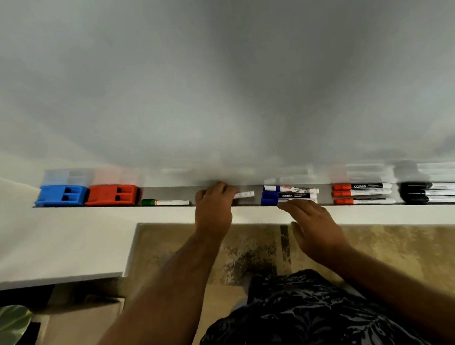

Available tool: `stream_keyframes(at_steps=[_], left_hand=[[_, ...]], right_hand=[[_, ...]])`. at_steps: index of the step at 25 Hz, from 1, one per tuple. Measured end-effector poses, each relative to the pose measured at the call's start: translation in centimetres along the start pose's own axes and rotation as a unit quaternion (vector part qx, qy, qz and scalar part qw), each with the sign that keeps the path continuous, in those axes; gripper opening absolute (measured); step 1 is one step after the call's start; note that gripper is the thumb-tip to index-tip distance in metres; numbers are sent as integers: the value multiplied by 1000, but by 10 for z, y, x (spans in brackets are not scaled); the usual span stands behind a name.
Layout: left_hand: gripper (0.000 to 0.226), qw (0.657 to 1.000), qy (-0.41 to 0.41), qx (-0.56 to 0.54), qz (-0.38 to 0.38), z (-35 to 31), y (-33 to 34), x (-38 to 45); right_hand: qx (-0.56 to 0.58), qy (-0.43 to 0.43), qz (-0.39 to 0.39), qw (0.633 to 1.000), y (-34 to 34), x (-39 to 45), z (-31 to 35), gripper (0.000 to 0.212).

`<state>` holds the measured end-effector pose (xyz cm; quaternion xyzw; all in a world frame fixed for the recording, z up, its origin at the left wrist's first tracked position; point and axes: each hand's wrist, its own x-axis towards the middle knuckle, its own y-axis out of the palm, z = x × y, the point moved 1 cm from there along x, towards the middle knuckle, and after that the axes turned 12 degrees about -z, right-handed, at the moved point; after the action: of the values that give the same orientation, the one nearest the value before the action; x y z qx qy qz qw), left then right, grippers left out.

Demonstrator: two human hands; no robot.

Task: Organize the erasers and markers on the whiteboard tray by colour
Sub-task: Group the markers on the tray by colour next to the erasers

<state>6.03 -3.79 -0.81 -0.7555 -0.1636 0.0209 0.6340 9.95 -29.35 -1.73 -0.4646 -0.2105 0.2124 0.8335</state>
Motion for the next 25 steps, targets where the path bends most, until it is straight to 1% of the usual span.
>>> stream_keyframes(at_steps=[2,3,6,8,11,13,15,17,18,20,22,24,25], left_hand=[[37,999,8,-32,-6,-2,-3,-2],[37,998,20,-60,-12,-5,-6,-3],[36,986,70,-149,-23,-22,-13,-12],[34,977,66,-203,-25,-31,-14,-14],[30,961,47,-272,-8,-43,-13,-15],[25,945,39,-325,-11,-55,-8,-16],[21,929,5,-370,-22,-76,-2,-19],[22,920,-46,-389,-21,-94,5,-23],[23,915,-59,-398,-14,-108,9,-24],[27,909,-59,-412,16,-134,15,-21],[29,910,-42,-410,49,-163,16,-15],[28,914,-12,-404,47,-192,15,-9],[30,915,1,-400,42,-203,14,-6]], right_hand=[[40,6,-11,999,-2,3,7,55],[77,27,-18,996,-3,4,11,52],[197,136,-52,970,-7,12,19,46],[231,171,-78,955,-13,14,17,41],[245,186,-113,945,-26,12,0,35],[232,203,-142,941,-36,6,-19,27],[196,244,-179,933,-55,-4,-50,19],[158,295,-228,914,-77,-16,-86,13],[134,324,-254,902,-94,-24,-108,12],[85,380,-288,875,-129,-42,-152,7],[38,408,-291,864,-163,-58,-192,9],[-5,419,-270,867,-192,-67,-228,11],[-39,424,-247,870,-204,-69,-244,15]])
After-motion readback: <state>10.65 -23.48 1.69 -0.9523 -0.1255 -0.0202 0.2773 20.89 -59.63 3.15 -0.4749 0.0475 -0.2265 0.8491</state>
